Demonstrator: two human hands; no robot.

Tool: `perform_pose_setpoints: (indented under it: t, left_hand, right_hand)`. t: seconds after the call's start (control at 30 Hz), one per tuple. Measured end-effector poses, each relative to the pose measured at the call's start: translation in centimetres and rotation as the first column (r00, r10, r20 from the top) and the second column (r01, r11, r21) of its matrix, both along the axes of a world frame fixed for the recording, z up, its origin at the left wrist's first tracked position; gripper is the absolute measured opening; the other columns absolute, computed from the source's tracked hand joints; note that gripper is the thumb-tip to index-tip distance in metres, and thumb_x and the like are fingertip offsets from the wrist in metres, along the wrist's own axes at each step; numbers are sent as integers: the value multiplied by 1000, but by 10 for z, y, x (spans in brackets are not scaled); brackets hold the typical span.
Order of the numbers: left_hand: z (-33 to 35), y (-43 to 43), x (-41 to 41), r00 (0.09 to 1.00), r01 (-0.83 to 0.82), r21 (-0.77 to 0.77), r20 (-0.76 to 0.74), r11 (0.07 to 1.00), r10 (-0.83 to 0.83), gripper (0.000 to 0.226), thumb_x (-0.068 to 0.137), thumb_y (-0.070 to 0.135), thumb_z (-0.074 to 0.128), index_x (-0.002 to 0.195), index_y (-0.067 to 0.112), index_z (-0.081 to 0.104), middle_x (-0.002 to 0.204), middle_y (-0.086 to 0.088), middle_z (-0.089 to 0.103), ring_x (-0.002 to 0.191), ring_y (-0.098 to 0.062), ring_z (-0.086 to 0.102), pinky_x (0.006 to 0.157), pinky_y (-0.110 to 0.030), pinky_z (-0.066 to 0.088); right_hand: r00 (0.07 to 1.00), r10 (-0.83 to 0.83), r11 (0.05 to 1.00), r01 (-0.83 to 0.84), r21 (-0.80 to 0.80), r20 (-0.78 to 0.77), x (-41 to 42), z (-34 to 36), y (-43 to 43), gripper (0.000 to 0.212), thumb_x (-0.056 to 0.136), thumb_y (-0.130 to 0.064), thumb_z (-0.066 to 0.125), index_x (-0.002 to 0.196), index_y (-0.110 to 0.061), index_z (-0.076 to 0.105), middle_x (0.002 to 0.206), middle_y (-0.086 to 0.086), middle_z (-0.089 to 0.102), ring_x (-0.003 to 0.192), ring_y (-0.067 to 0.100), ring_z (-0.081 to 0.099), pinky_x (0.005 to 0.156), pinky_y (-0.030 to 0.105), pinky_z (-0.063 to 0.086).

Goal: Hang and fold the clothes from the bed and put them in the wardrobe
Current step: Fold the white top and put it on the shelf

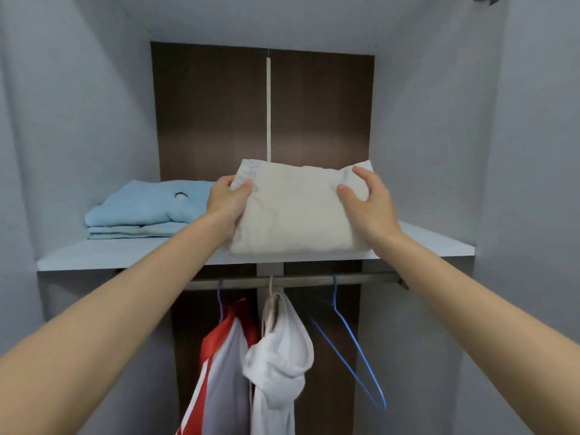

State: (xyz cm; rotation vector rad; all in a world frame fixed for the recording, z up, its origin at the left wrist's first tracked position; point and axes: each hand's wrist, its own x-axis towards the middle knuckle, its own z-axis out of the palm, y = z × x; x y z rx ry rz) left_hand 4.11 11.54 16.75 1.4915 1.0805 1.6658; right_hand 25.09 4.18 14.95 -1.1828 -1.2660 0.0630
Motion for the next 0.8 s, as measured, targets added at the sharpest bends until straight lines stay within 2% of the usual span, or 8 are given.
perform_pose_setpoints:
  t: [0.17,0.23,0.3,0.37,0.47,0.57,0.7,0.8]
  left_hand:
    - [16,87,8,997,-6,-59,-73,998,1,31,96,22,51,124,9,52,106,-3,58,87,-20,54,56,-21,41]
    - [12,119,8,963,-62,-72,-267,995,41,41,97,20,48,136,8,42,127,-11,55,103,-27,55,73,-30,49]
    - [6,142,6,740,-172,19,-657,985,142,59,98,17,48,149,11,20,154,-15,24,133,-34,37,104,-40,38]
    - [3,150,10,497,-156,200,-830,967,252,58,99,22,45,151,19,18,159,-15,3,140,-38,24,110,-45,28]
    - [-8,154,32,323,14,153,-936,988,141,44,101,38,27,142,26,38,152,-10,33,133,-34,36,108,-44,30]
    - [-24,161,44,75,0,38,-996,999,38,49,101,38,8,143,25,31,143,-12,44,127,-34,41,106,-47,29]
    - [-26,177,32,133,-11,28,-991,1000,29,49,102,37,8,147,27,24,147,-11,39,131,-33,40,108,-46,31]
    - [-26,172,28,185,-37,39,-982,999,45,51,101,42,7,143,31,34,146,-8,43,129,-31,42,107,-45,31]
  right_hand:
    - [1000,-1,998,1,-66,1,6,14,92,50,92,-40,55,139,-35,42,142,-8,46,129,17,42,99,25,32]
    - [997,4,987,9,-163,76,10,15,123,56,94,-42,52,145,-34,32,150,-3,37,136,21,34,103,27,27]
    - [972,2,931,83,-356,234,12,11,146,63,96,-48,46,151,-35,18,158,4,16,144,30,15,114,37,14]
    - [913,77,818,173,-549,402,11,4,160,58,99,-51,35,151,-39,13,161,1,-1,147,32,-5,116,41,1]
    - [836,234,679,226,-699,497,4,-6,168,49,102,-51,16,150,-44,13,161,-7,-2,147,29,-10,115,49,-5]
    - [778,256,655,297,-695,574,0,-6,177,49,104,-42,7,153,-35,10,161,-7,5,148,23,-3,116,46,-4]
    - [751,248,669,325,-669,612,-4,-10,194,51,102,-47,6,152,-36,12,161,-4,12,148,25,3,118,49,2]
    - [754,208,716,316,-622,623,-4,-17,196,52,101,-50,10,151,-38,18,158,1,20,146,29,11,118,49,8]
